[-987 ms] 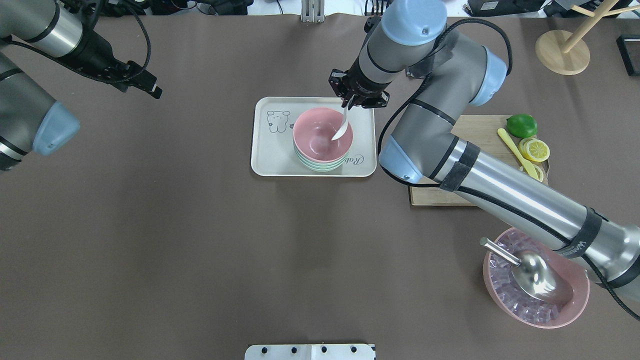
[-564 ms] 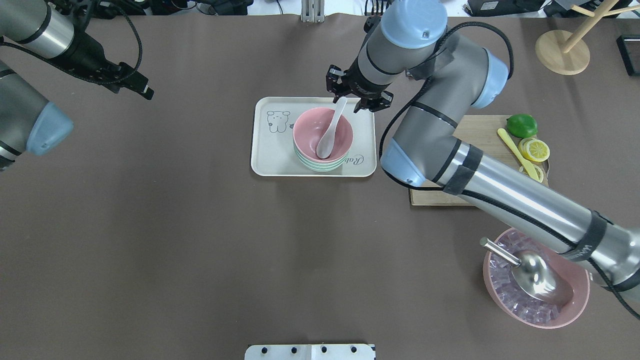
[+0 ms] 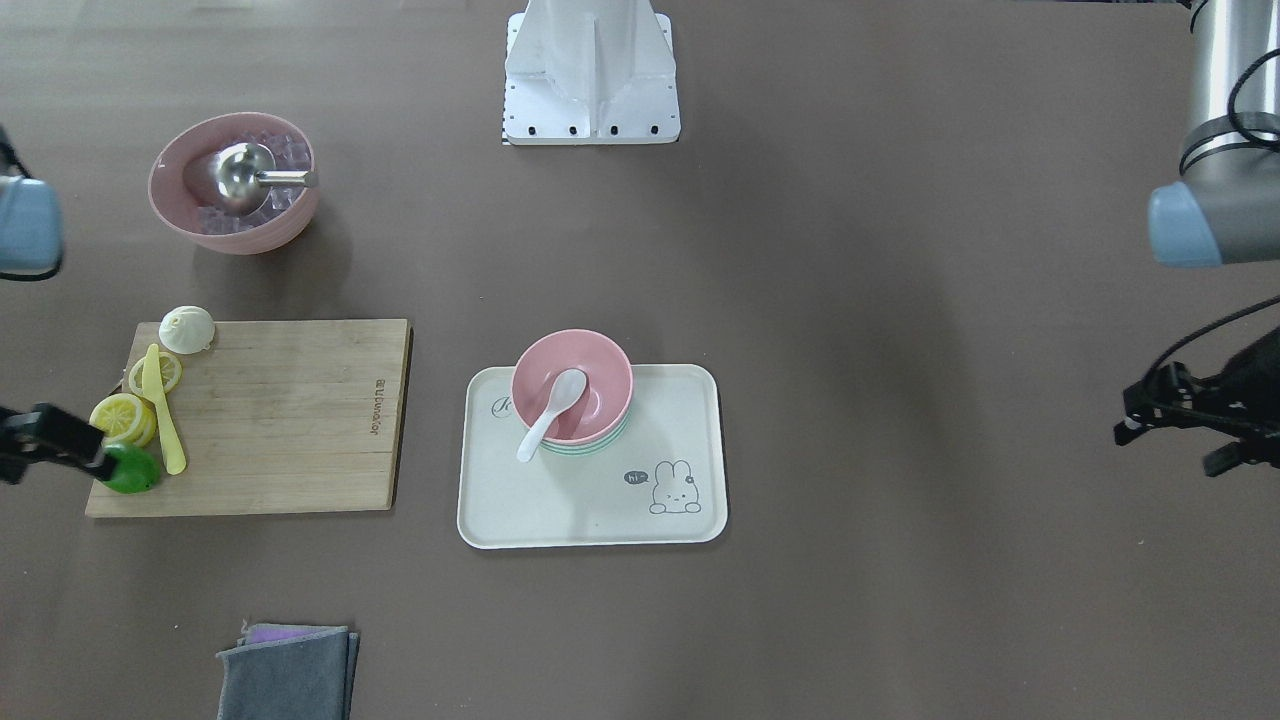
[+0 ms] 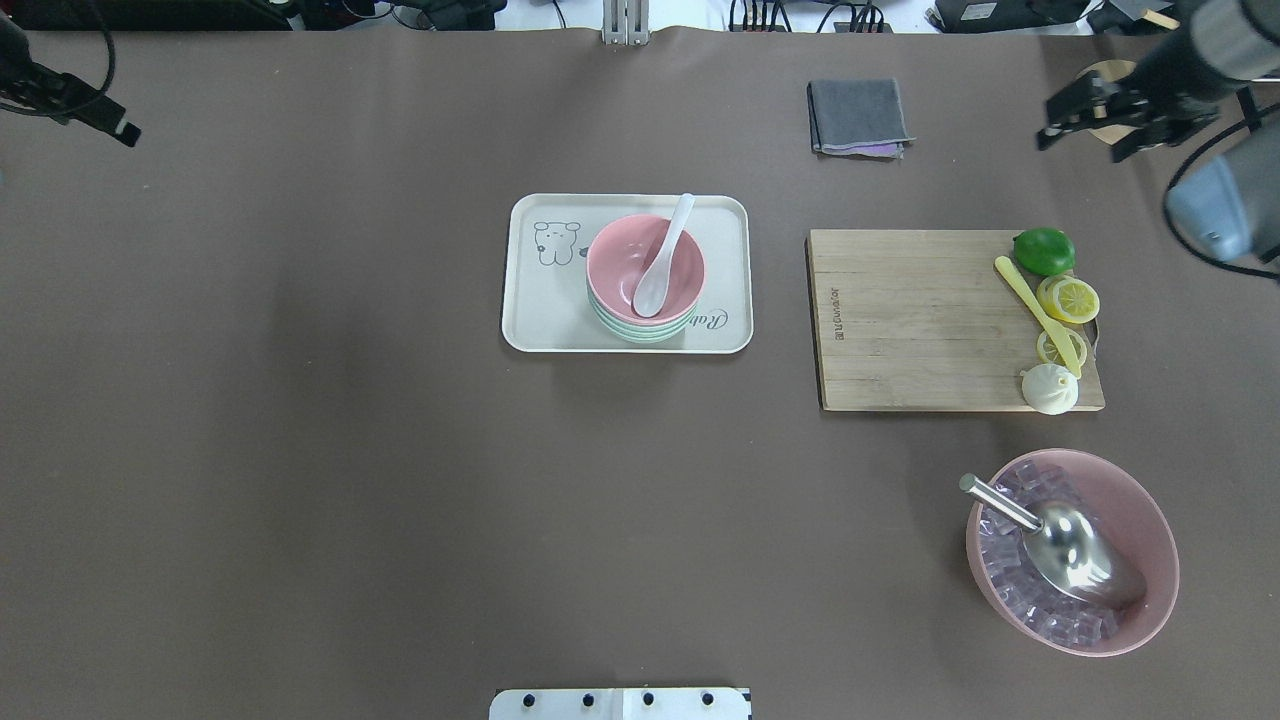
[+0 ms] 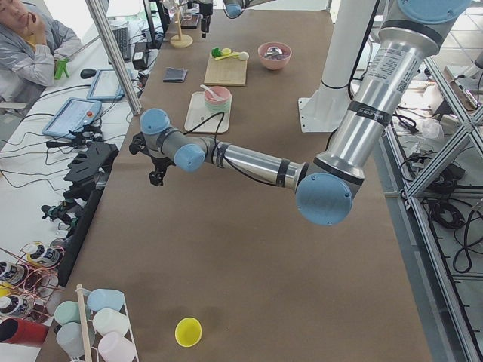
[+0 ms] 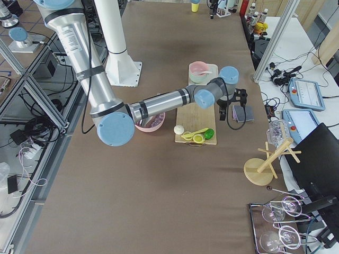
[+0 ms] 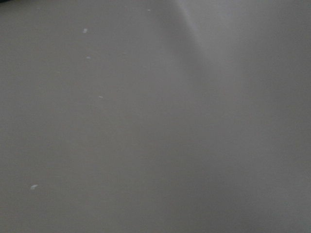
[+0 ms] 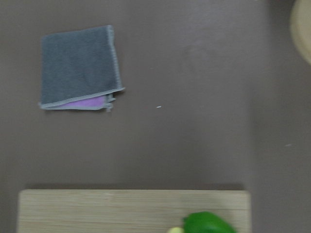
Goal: Stack pink bowl on green and place spoon
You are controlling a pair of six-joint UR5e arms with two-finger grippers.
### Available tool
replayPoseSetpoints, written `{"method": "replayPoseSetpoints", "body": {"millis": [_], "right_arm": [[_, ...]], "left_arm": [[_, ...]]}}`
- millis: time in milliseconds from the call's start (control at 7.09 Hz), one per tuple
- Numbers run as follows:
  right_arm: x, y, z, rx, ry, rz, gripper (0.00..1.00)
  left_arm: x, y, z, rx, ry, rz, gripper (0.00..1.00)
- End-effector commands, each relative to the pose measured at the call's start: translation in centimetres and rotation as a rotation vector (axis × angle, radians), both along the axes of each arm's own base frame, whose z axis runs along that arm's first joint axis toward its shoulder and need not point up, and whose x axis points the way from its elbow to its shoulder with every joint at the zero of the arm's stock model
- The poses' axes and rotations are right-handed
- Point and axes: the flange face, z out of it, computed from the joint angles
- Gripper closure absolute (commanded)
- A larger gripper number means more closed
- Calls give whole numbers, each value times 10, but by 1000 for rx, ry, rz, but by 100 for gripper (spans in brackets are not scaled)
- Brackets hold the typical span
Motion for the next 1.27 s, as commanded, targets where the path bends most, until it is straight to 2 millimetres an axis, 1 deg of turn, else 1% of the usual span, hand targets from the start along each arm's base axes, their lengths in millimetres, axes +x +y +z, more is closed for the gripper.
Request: {"method": "replayPoseSetpoints", "body": {"millis": [0,141,282,423,705,1128], "right_arm": [[123,7,116,89,51,-74,0],[141,22,143,113,76,-97,0],[146,30,150,117,84,-96,0],[147,35,155,111,83,-97,0],[147,34,154,114,86,-96,0],[147,37,157,110,84,-95,0]], "left_arm": [[-54,28,71,-46,-37,-22,2],[-55,35,78,-73,-35,-33,2],[-56,46,85,-76,-43,-40,2],[-57,54,99,-91,-65,-43,2],[-59,56,98,-92,-63,-50,2],[-60,57,95,-84,-66,-52,2]]}}
